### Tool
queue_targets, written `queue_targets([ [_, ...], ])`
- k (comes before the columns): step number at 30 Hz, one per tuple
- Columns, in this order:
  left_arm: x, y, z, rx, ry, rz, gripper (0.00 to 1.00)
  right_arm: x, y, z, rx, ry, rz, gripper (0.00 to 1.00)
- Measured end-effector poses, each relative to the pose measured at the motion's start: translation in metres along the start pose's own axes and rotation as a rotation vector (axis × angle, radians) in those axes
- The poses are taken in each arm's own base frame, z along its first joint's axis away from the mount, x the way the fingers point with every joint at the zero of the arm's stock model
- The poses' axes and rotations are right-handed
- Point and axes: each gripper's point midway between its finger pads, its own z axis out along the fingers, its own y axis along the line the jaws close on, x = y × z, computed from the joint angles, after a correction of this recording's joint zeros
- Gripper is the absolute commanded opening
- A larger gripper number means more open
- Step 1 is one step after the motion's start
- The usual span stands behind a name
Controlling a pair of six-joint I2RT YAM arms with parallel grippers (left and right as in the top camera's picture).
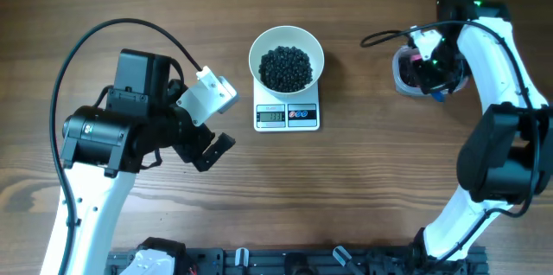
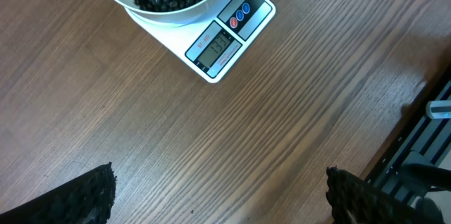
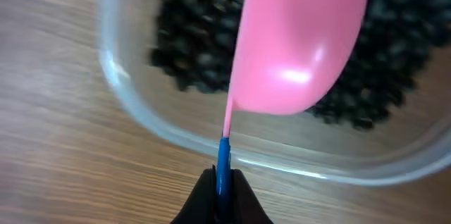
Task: Scoop item into bowl and weigh 150g on scale
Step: 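Return the scoop to the tub and scoop a small amount, then carry the scoop over the white bowl and tip in beans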
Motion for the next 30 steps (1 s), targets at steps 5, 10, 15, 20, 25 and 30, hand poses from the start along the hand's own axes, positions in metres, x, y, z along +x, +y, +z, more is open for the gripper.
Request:
queue_targets([
  [5, 0.0, 0.0, 0.0, 0.001, 0.0, 0.0, 1.0, 0.0, 0.017, -0.001, -0.091, -0.009, -0.009, 0.04],
  [10, 0.0, 0.0, 0.0, 0.0, 0.0, 0.0, 1.0, -0.002, 0.018, -0.006, -0.289, -0.103, 0.087, 0.04],
  [15, 0.0, 0.0, 0.0, 0.0, 0.0, 0.0, 1.0, 0.0, 0.004, -0.011, -0.407, -0.176, 0.184, 0.04],
  [20, 0.0, 0.0, 0.0, 0.0, 0.0, 0.0, 1.0, 0.014, -0.029, -0.016, -0.507, -0.262, 0.324, 0.04],
  [25, 0.0, 0.0, 0.0, 0.001, 0.0, -0.001, 1.0, 0.032, -0.042, -0.031, -0.664, -0.347, 0.411, 0.04],
  [30, 0.0, 0.0, 0.0, 0.0, 0.0, 0.0, 1.0, 0.043, -0.039, -0.044, -0.772, -0.38, 0.442, 0.04],
])
